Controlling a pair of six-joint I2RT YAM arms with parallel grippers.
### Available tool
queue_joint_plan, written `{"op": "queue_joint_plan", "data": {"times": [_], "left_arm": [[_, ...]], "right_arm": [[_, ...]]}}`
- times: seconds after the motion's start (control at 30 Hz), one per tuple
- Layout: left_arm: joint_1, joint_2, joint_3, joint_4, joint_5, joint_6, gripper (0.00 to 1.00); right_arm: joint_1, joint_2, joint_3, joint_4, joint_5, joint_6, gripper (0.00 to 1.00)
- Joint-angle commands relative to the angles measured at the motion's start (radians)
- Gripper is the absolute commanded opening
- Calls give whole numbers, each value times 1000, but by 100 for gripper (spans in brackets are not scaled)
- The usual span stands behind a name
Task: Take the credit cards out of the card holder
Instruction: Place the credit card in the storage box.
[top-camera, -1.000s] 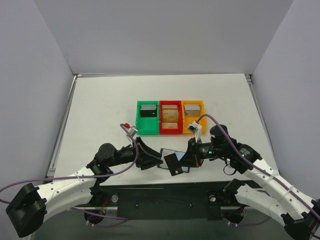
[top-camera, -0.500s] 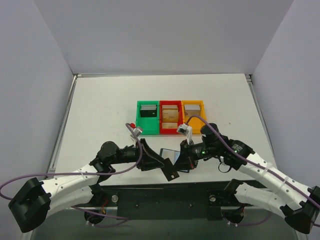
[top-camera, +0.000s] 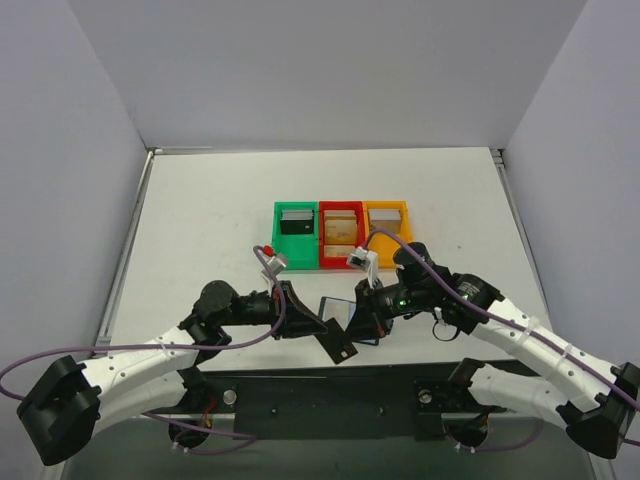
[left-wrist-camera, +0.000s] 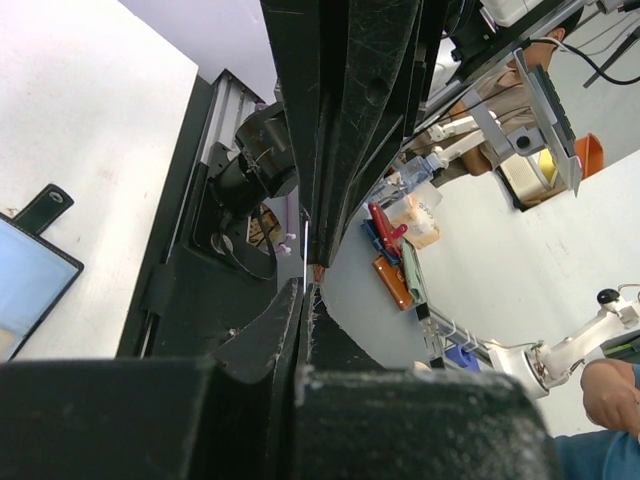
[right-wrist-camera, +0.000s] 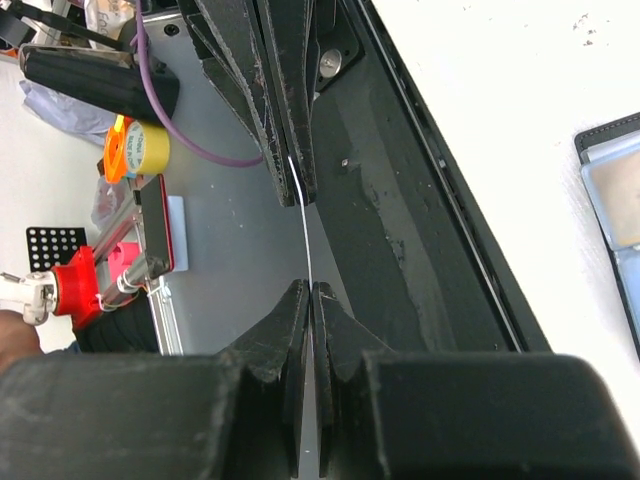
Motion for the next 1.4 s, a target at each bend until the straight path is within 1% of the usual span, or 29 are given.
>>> {"op": "queue_joint_plan", "data": {"times": [0.0, 0.1, 0.17, 0.23, 0.33, 0.4, 0.43, 0.47, 0.5, 0.57, 0.6, 0.73, 0.97, 1.03, 1.07, 1.17, 1.27, 1.33, 1.37], "left_arm": [[-7, -22, 36, 48, 10, 13, 0], [-7, -57, 20, 26, -39, 22, 0], [-7, -86, 6, 11, -103, 35, 0], [-5, -124, -18, 18, -161, 36, 0], [-5, -183, -61, 20, -243, 38, 0], [-5, -221, -81, 15, -295, 42, 0], [-5, -244, -86, 11, -316, 47, 0], [-5, -253, -95, 6, -329, 50, 0], [-5, -272, -105, 6, -345, 52, 0], [-5, -298, -124, 12, -372, 49, 0], [-5, -313, -127, 17, -378, 47, 0], [-3, -350, -148, 14, -410, 36, 0], [0, -381, -150, 8, -416, 29, 0], [1, -382, -144, 8, -412, 26, 0], [4, -378, -142, 8, -399, 24, 0], [12, -364, -136, 12, -372, 16, 0], [16, -342, -139, 23, -347, 0, 0], [24, -339, -147, 31, -346, -10, 0], [27, -341, -148, 43, -352, -13, 0]], "right_arm": [[8, 14, 53, 13, 3, -10, 5], [8, 12, 50, 45, 36, 10, 23], [5, 12, 45, 76, 65, 28, 29], [-3, 11, 48, 99, 118, 48, 33], [-20, 3, 42, 145, 217, 85, 35], [-41, -6, 14, 245, 178, 105, 38], [-47, -12, -16, 347, 169, 111, 39], [-48, -25, -30, 381, 168, 119, 40], [-46, -32, -45, 438, 171, 120, 41], [-54, -26, -26, 431, 211, 120, 41], [-61, -16, -4, 420, 169, 113, 39], [-86, 67, 48, 365, 103, 117, 32], [-94, 104, 20, 452, -15, 175, 31], [-104, 107, -1, 529, -69, 218, 33], [-113, 106, -18, 577, -81, 241, 40], [-138, 93, -49, 676, -117, 309, 47], [-153, 83, -56, 710, -146, 340, 47], [-153, 83, -44, 682, -157, 324, 46], [-150, 81, -38, 656, -160, 311, 44]]}}
